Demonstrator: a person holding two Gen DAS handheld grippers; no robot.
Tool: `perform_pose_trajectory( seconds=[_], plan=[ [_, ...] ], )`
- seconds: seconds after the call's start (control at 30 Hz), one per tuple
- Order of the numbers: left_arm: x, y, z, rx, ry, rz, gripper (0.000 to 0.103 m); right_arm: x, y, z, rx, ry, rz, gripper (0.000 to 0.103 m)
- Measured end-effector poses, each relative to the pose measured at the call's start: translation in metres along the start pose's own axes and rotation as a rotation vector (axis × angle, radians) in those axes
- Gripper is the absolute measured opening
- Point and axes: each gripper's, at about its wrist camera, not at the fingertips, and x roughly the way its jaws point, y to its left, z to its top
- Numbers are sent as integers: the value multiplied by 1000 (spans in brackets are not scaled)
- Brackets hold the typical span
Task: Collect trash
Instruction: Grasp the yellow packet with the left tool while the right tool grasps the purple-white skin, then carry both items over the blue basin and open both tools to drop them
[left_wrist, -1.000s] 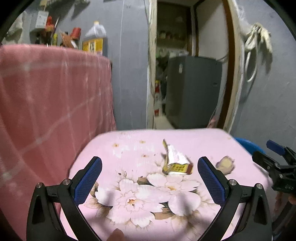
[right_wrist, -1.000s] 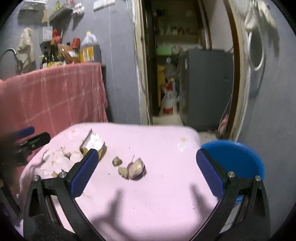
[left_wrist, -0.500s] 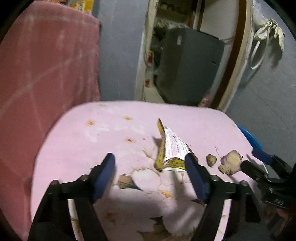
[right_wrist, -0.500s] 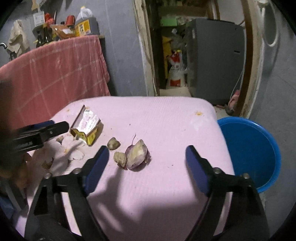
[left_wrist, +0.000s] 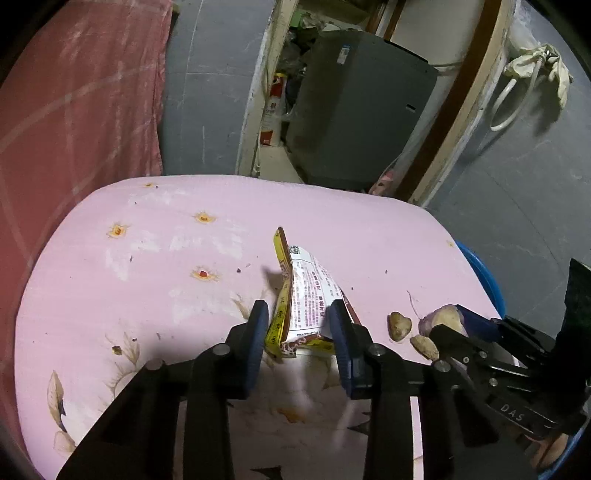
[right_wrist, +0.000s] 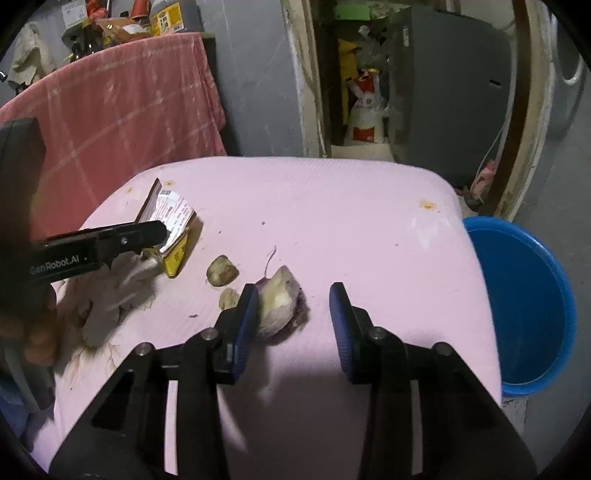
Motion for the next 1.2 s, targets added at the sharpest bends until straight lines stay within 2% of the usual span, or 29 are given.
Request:
perform_pose_trajectory(
  seconds=[0.13, 0.27, 0.5, 0.63, 0.87, 1.2],
  plan=[
    [-3, -1, -3, -19, 7, -11, 28, 2, 0, 0, 1, 15, 23, 38],
    [-9, -2, -5, -25, 0, -14, 25, 1, 0, -3, -3, 12, 41, 24],
    [-21, -6, -13, -30, -26, -38, 15, -8, 2, -9, 21, -23, 51, 21],
    [-28, -11, -23, -8, -34, -37, 14, -15, 7, -14, 16, -51, 49, 20],
    [-36, -20, -35, 5, -72, -26, 14, -34, 6, -20, 19, -120, 42, 18],
    [-56, -55, -49, 61, -143, -63, 14, -80, 1, -29, 34, -294, 16, 18]
  ],
)
